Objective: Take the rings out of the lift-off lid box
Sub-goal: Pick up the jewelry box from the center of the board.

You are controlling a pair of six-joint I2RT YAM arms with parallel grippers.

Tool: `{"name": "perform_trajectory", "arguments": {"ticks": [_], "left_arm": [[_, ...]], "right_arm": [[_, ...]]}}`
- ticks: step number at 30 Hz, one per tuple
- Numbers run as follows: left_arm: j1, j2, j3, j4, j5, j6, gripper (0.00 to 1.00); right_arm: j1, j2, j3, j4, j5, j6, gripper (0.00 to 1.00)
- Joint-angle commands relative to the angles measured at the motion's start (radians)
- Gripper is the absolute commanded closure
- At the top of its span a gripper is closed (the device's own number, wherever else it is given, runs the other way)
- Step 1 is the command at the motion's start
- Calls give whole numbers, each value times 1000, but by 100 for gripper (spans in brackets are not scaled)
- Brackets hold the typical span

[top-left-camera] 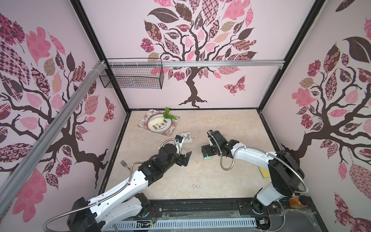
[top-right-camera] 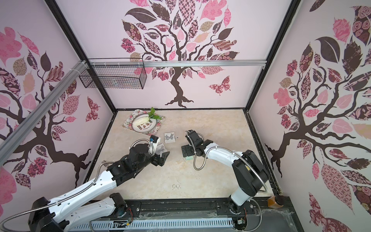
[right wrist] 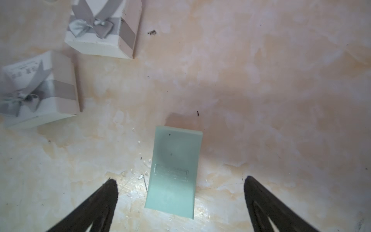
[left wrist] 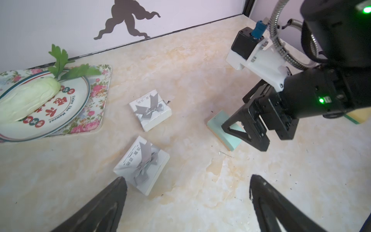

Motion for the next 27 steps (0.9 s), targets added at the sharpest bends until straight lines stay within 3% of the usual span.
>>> {"name": "perform_trajectory", "arguments": {"ticks": [1, 6, 18, 22, 27], "left_arm": [[4, -60, -79, -16, -31, -39, 2], [4, -76, -117, -16, -26, -49, 2], [49, -114, -172, 7, 19, -44, 2], [78, -148, -188, 10, 50, -43, 2], [86, -173, -196, 10, 65, -42, 2]], "right_arm": [[4, 91, 59, -25, 21, -7, 0], [29, 167, 84, -10, 27, 11, 3], [50, 225, 102, -31, 88, 56, 47], [35, 228, 147, -69, 117, 37, 49], [-70, 235, 222, -93, 96, -7, 49]]}}
